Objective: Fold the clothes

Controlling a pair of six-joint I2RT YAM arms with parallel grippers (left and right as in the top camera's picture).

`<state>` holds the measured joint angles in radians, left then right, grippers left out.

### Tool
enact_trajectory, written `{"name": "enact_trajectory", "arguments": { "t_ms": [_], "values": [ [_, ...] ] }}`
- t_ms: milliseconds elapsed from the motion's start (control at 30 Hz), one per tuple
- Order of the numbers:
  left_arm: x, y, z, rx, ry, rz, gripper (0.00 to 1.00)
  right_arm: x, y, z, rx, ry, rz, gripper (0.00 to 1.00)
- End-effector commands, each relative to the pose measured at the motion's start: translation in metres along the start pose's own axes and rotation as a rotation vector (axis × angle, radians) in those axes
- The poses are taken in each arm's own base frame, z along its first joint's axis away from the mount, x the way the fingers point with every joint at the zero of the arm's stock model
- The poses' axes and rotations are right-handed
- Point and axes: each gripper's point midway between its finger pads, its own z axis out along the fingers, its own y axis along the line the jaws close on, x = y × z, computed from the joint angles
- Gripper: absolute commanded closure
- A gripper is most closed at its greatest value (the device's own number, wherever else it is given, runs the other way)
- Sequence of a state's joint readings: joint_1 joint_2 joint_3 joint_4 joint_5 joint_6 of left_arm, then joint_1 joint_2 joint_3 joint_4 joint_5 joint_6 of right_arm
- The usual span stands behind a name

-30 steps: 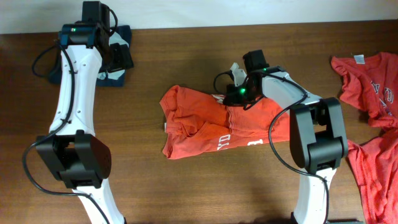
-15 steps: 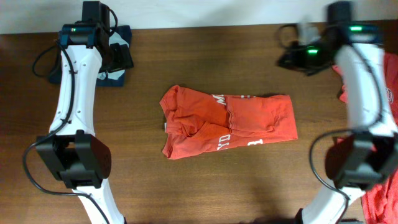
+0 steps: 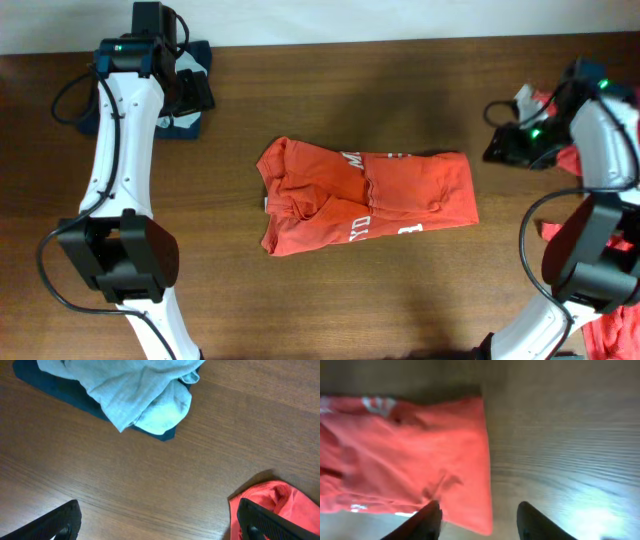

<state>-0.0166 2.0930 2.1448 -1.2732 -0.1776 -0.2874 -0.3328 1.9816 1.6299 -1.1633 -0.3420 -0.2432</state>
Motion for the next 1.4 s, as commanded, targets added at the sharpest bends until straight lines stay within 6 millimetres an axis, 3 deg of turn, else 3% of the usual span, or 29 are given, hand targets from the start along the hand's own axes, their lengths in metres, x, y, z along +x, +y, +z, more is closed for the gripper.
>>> {"name": "enact_trajectory", "arguments": {
  "t_ms": [0,200,267,367,500,600,633,667,700,833,933,967,1067,1267,1367],
  "values": [
    [-0.001,0.002,0.002,-0.014,-0.001,0.001,0.01,0.020,0.007,0.037,-0.084,0.037,0.000,0.45],
    [-0.001,0.002,0.002,-0.014,-0.001,0.001,0.01,0.036,-0.002,0.073,-0.083,0.020,-0.007,0.37],
    [-0.001,0.002,0.002,-0.014,-0.001,0.001,0.01,0.037,0.006,0.083,-0.147,-0.010,-0.012,0.37],
    [-0.001,0.002,0.002,-0.014,0.000,0.001,0.01,0.036,0.019,0.087,-0.228,-0.040,-0.015,0.37],
    [-0.001,0.002,0.002,-0.014,-0.001,0.001,0.01,0.038,0.020,0.090,-0.238,-0.046,-0.016,0.39],
    [-0.001,0.002,0.002,-0.014,-0.001,0.001,0.01,0.038,0.019,0.091,-0.238,-0.047,-0.017,0.55],
    [-0.001,0.002,0.002,-0.014,-0.001,0.001,0.01,0.038,0.019,0.091,-0.238,-0.048,-0.017,0.66],
    [-0.001,0.002,0.002,-0.014,-0.001,0.001,0.01,0.037,0.019,0.091,-0.237,-0.052,-0.019,0.84],
    [-0.001,0.002,0.002,-0.014,-0.001,0.001,0.01,0.036,0.019,0.091,-0.235,-0.057,-0.021,0.92],
    [-0.001,0.002,0.002,-0.014,0.000,0.001,0.01,0.023,0.015,0.088,-0.223,-0.104,-0.040,0.96],
    [-0.001,0.002,0.002,-0.014,-0.001,0.001,0.01,0.008,0.005,0.070,-0.210,-0.141,-0.025,0.96],
    [-0.001,0.002,0.002,-0.014,-0.001,0.001,0.01,-0.003,-0.005,0.049,-0.201,-0.160,0.001,0.96],
    [-0.001,0.002,0.002,-0.014,-0.001,0.001,0.01,-0.016,-0.023,0.014,-0.176,-0.190,0.048,0.96],
    [-0.001,0.002,0.002,-0.014,0.000,0.001,0.01,-0.021,-0.083,-0.058,0.030,-0.215,0.149,0.96],
    [-0.001,0.002,0.002,-0.014,0.000,0.001,0.01,-0.024,-0.094,-0.083,0.061,-0.243,0.171,0.96]
  ]
}}
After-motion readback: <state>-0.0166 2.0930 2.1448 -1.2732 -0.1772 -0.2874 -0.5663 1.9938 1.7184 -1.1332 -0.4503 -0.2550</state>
